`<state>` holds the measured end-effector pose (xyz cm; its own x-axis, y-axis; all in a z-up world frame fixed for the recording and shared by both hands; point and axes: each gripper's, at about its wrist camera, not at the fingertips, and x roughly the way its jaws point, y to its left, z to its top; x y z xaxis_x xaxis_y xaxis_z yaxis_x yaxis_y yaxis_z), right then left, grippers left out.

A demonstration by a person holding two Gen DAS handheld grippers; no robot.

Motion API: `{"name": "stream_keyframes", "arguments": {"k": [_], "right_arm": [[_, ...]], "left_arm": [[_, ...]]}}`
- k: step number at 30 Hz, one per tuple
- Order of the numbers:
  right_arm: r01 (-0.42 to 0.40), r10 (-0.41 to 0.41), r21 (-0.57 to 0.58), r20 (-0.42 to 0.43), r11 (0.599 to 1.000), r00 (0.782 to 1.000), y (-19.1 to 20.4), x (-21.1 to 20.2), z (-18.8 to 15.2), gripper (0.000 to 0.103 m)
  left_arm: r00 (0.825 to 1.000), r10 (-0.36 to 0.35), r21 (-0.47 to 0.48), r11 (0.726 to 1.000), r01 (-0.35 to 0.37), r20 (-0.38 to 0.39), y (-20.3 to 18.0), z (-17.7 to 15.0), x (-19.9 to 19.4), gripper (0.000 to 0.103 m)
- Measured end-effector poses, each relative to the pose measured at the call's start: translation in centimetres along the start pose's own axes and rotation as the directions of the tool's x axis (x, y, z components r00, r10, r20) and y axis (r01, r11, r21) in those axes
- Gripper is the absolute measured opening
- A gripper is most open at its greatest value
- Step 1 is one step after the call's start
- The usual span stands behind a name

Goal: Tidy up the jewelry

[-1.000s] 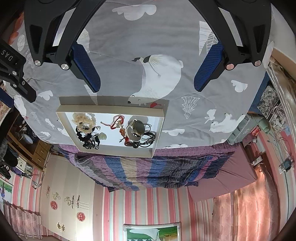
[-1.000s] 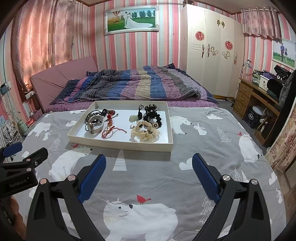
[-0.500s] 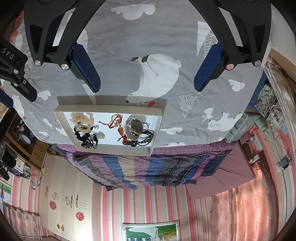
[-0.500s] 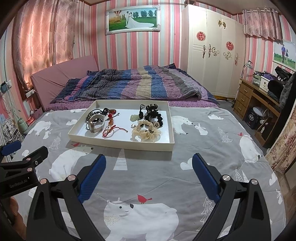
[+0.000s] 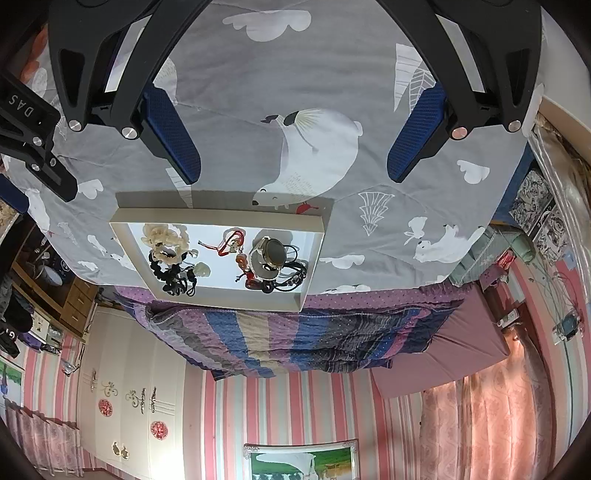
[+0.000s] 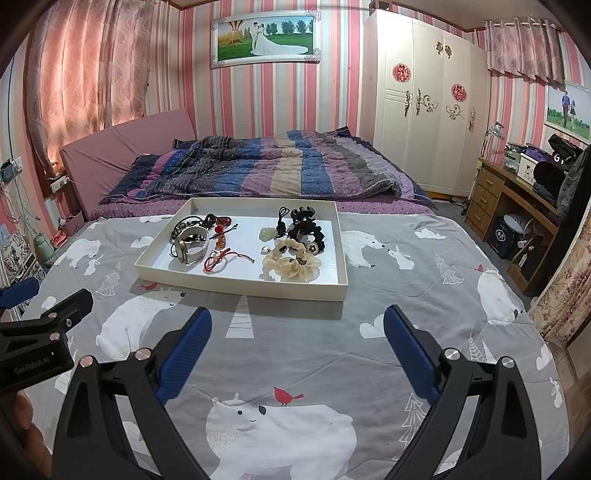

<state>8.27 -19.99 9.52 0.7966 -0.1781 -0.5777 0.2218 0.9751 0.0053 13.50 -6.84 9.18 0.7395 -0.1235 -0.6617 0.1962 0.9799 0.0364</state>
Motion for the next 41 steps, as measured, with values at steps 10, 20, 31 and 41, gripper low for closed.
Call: {"name": "stream_keyframes", "arguments": {"k": [10,20,31,41], "right_arm": [[0.0,0.0,-0.001,0.0,1.0,1.0,0.02,-0.01,0.01,0.094],[0.001,-0.001,-0.003,0.0,1.0,1.0,0.07,-0.02,-0.01,0.094],[0.0,0.0,-0.002,-0.001,1.0,1.0,0.04,0.06,-0.02,0.094],[0.001,-0.001,-0.003,-0.001,1.0,1.0,0.06,0.07,-0.01,0.094]], "left_arm": [[1.0,0.006,0.0,1.0,-0.006,0.001,-0.03,-0.06,-0.1,0.1],[1.0,0.014,0.004,1.0,-0.014,0.006,-0.09,-0.06,-0.14,0.1],[1.0,0.015,0.001,1.0,-0.015,0.003,0.02,0.01,-0.04,0.1],[1.0,0.015,-0.002,1.0,-0.015,-0.004,0.06,0.06,0.11,0.1]]}}
